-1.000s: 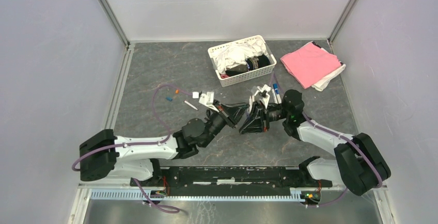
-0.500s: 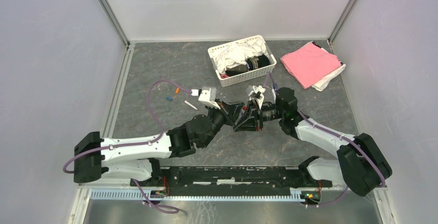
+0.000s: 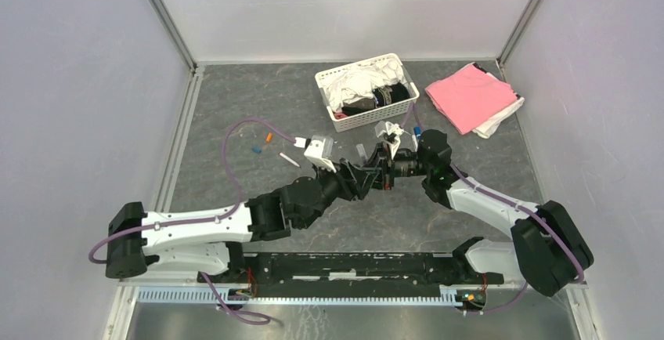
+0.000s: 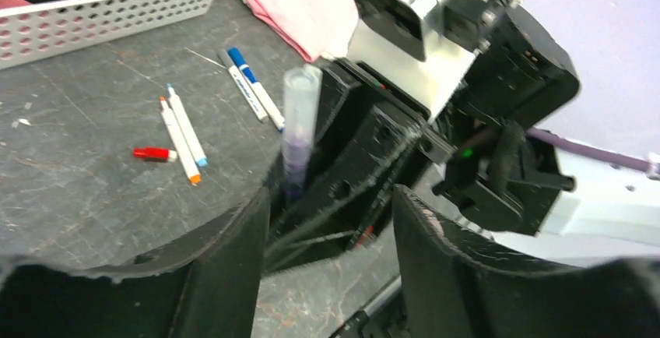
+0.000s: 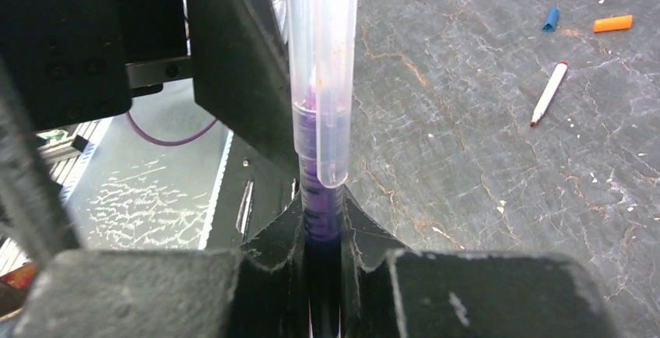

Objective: Insert the pens into the pen caps
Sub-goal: Press the pen cap onto the pen.

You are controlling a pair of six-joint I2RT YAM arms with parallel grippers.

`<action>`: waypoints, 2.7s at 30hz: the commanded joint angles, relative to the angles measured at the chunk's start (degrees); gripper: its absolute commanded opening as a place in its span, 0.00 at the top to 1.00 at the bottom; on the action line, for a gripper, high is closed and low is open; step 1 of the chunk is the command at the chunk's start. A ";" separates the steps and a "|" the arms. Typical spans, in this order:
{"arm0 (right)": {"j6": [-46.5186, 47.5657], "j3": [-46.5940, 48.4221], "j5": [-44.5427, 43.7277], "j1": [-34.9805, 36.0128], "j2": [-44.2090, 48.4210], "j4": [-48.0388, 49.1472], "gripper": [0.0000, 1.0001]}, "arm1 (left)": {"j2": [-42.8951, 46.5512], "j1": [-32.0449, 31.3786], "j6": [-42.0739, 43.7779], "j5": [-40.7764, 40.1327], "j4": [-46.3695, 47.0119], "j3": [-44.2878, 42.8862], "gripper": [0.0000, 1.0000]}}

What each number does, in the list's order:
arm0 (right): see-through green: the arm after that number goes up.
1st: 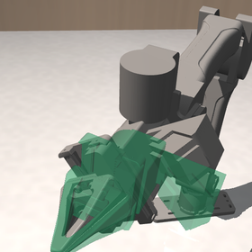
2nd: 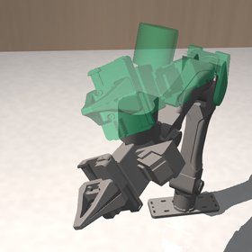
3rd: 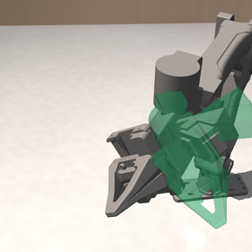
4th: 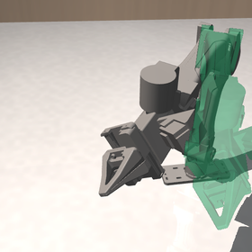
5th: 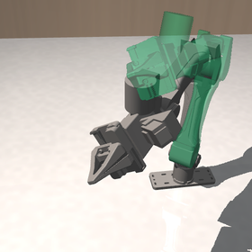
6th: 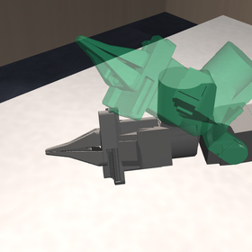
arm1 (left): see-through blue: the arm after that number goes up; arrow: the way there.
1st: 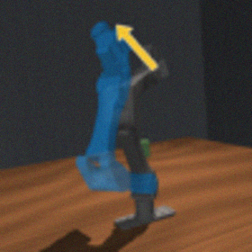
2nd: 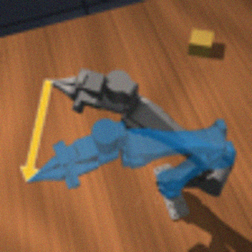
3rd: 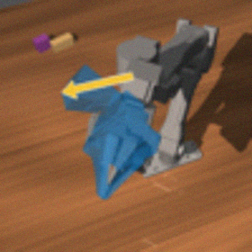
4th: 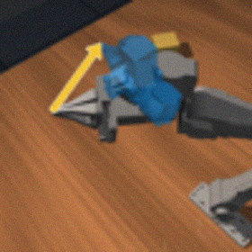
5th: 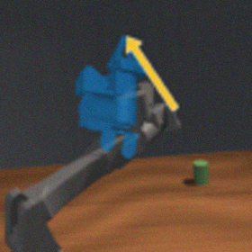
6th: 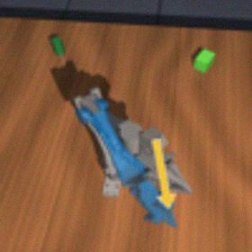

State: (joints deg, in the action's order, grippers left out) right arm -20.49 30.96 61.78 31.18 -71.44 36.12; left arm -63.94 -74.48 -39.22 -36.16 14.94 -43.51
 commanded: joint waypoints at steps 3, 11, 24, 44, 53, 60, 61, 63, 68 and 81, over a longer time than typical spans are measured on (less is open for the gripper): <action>0.37 2.54 -0.09 0.55 -0.37 5.14 1.00 | 6.50 -1.36 2.15 2.99 -5.84 0.18 0.24; -9.74 0.99 7.70 0.56 -1.49 18.74 1.00 | 19.17 -1.09 10.13 7.69 -3.88 5.01 0.03; -16.34 1.81 12.46 2.52 -3.07 25.54 1.00 | 11.86 15.74 10.04 35.10 16.61 6.98 0.01; -12.73 3.48 11.57 2.58 -4.31 18.91 1.00 | 4.61 18.14 10.20 43.63 15.72 1.51 0.76; -10.43 4.11 11.26 2.42 -4.37 15.13 1.00 | 3.66 18.14 10.83 42.91 13.99 0.52 0.51; -10.36 4.20 11.25 2.35 -4.23 15.06 1.00 | 4.17 18.14 11.10 42.49 13.56 0.61 0.79; -10.42 4.20 11.26 2.34 -4.21 14.97 1.00 | 4.04 18.18 11.02 42.41 13.51 0.66 0.87; -10.36 4.20 10.99 2.19 -4.05 14.98 1.00 | 3.81 18.18 10.85 42.48 13.57 0.83 0.97; -10.59 4.59 7.92 0.00 -3.03 14.19 1.00 | 1.60 17.55 8.51 43.86 16.52 4.39 0.98; -14.22 5.44 2.20 -4.07 -3.64 21.35 1.00 | -4.90 -2.60 -5.97 18.69 33.88 24.64 0.98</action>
State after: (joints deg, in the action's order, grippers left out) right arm -26.65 32.95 74.76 29.58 -75.31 37.50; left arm -63.86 -69.19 -40.69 -27.70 49.76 -25.45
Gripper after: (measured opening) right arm 0.167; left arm 0.140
